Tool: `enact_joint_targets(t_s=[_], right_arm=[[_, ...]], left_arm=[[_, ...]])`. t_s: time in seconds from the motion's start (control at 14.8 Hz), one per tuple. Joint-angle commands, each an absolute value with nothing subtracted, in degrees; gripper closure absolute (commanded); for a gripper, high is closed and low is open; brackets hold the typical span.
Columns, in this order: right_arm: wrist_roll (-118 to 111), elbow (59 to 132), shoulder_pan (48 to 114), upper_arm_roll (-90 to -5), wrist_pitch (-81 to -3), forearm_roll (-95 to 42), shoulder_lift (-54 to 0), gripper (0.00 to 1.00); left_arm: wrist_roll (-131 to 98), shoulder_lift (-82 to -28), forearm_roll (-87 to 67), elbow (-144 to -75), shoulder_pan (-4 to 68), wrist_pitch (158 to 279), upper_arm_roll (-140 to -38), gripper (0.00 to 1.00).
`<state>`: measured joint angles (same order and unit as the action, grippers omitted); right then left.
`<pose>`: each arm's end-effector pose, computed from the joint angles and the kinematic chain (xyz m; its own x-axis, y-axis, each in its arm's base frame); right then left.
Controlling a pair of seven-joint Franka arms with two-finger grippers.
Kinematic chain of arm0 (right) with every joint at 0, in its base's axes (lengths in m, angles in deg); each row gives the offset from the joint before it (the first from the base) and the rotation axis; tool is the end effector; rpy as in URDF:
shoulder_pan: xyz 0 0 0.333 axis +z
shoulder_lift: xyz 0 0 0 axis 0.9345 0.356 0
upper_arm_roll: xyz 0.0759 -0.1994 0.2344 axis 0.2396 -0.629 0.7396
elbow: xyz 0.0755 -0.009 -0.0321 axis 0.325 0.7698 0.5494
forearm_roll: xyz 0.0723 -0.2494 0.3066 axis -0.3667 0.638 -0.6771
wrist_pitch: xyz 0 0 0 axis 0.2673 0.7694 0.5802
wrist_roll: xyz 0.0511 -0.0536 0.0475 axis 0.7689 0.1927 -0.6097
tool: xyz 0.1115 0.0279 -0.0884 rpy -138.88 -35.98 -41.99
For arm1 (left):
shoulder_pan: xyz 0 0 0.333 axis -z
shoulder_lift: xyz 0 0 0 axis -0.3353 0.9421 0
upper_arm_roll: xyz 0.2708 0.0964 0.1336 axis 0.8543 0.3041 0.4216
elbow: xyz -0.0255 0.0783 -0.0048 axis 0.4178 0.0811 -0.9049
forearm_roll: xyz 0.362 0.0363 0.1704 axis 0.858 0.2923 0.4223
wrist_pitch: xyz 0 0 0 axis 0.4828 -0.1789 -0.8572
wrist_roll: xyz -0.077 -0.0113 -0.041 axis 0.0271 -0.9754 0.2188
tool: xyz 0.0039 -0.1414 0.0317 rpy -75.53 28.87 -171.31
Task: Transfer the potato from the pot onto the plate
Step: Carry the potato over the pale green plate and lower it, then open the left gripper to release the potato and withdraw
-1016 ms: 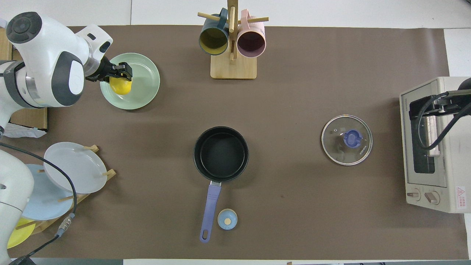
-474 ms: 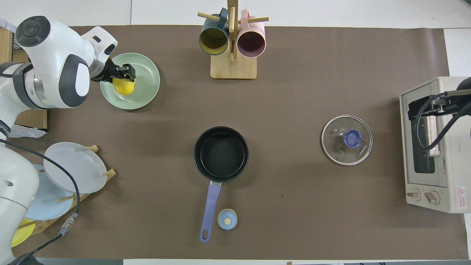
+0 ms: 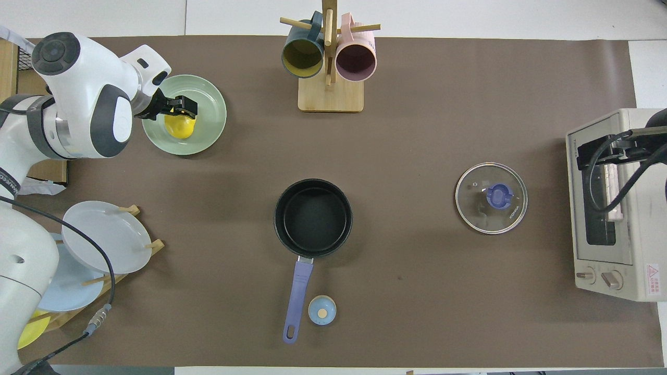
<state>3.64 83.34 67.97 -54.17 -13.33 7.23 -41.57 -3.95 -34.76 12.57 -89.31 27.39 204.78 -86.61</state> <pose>0.5614 -0.0154 0.5661 0.9979 0.0091 -0.0637 0.0129 -0.9982 0.0591 0.7096 -0.1039 0.3117 0.9937 -0.0595 0.0948 -0.0648 -0.9964 0.0541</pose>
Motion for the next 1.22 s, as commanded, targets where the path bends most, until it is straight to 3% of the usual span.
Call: enact_joint_targets(t_s=[0.0, 0.54, 0.88, 1.15], right_arm=[[4.70, 82.56, 67.12, -53.30, -13.64, 7.00, -41.07, 0.00], [4.70, 82.56, 67.12, -53.30, -13.64, 7.00, -41.07, 0.00], [4.70, 82.56, 67.04, -53.30, -13.64, 7.00, -41.07, 0.00], [4.70, 82.56, 67.12, -53.30, -13.64, 7.00, -41.07, 0.00]], left_arm=[[-6.04, -40.35, 13.53, -90.18, 26.89, 201.91, -86.44, 0.00], [-5.08, -61.53, 13.97, -89.83, 22.67, 177.13, -86.17, 0.00], [-5.08, -66.55, 15.20, -90.52, 23.63, 164.73, -86.26, 0.00], [-5.52, -69.20, 15.20, -95.10, 24.95, 164.96, -86.26, 0.00]])
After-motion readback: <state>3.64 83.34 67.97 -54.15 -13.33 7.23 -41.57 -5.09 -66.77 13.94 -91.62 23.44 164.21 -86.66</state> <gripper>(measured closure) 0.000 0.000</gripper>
